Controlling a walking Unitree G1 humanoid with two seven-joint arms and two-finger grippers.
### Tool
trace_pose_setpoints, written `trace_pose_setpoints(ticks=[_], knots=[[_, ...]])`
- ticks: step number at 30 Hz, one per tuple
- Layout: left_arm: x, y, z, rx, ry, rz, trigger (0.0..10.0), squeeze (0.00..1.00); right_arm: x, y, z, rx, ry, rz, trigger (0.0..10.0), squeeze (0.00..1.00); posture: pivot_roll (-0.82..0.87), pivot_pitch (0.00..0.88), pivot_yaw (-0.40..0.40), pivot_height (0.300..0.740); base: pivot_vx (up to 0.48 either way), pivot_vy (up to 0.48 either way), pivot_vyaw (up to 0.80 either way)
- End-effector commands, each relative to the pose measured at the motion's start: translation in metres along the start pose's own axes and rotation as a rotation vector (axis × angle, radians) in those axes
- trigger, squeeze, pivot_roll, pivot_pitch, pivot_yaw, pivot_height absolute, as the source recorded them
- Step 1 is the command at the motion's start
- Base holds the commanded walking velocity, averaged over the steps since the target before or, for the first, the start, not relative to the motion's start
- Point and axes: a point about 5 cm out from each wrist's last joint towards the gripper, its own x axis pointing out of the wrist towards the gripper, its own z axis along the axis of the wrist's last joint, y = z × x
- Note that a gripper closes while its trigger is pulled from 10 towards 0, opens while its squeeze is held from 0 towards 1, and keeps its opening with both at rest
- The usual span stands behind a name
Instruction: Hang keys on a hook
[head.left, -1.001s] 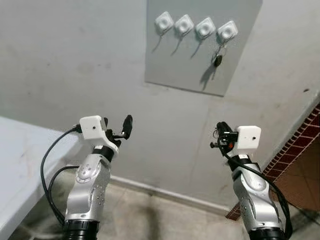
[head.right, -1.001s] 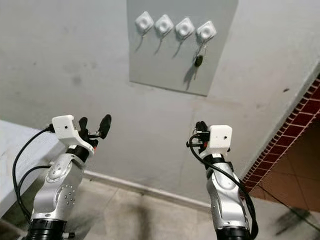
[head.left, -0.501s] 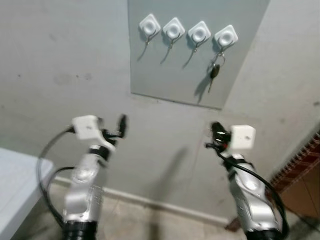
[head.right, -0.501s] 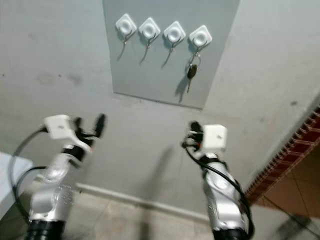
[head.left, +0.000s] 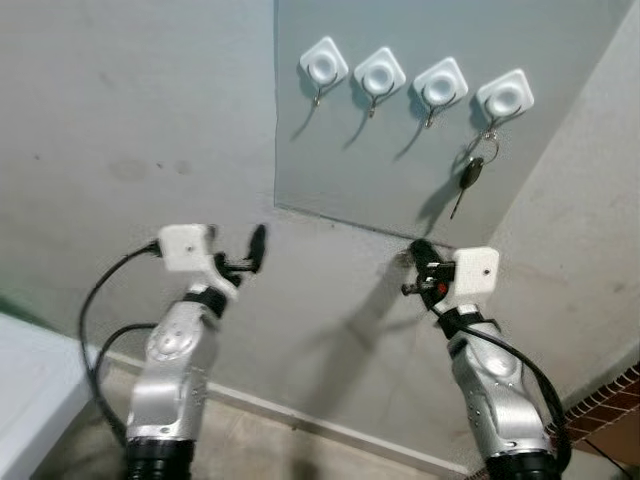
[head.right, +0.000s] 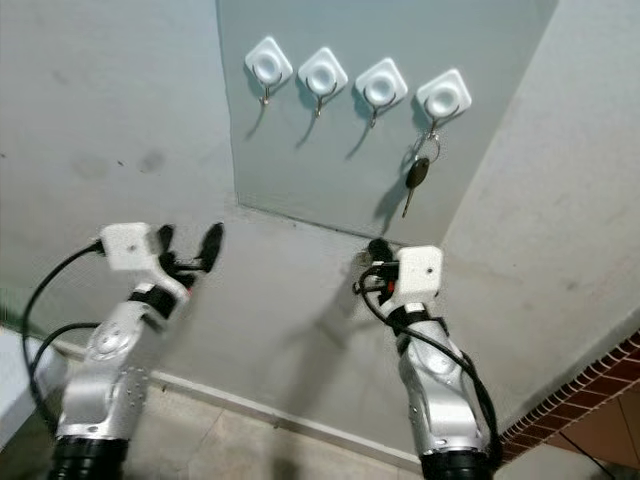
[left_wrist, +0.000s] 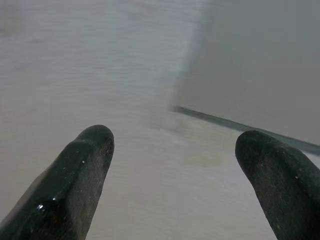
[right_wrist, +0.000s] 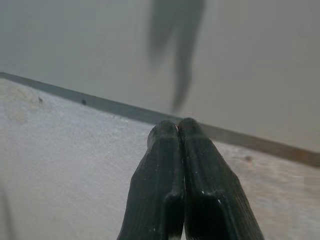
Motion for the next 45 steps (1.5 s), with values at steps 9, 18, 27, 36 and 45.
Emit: trace_pose_setpoints(ticks=[9,18,27,36,45], knots=[[0.007,-0.031,0.026,0.044,-0.059,-0.199,10.0,0.0,0.01,0.011,0.025,0.033,-0.111,0.147,10.0,0.0,0.02,0.0,-0.068,0.715,0.0,0.0,0.0],[0.009,-0.031,0.035,0.06,-0.08,-0.217,10.0,0.0,0.025,0.013,0.052,0.038,-0.213,0.175,10.0,0.0,0.02,0.0,-0.065,0.715,0.0,0.0,0.0],[0.01,-0.024,0.047,0.066,-0.109,-0.199,10.0,0.0,0.039,0.01,0.087,0.047,-0.333,0.171,10.0,0.0,0.03,0.0,-0.067,0.715,0.0,0.0,0.0],[0.011,-0.023,0.051,0.069,-0.124,-0.203,10.0,0.0,0.041,0.01,0.095,0.049,-0.362,0.171,10.0,0.0,0.03,0.0,-0.065,0.715,0.0,0.0,0.0],[0.011,-0.036,0.06,0.06,-0.162,-0.281,10.0,0.0,0.04,0.008,0.106,0.058,-0.424,0.171,10.0,0.0,0.03,0.0,-0.062,0.715,0.0,0.0,0.0]])
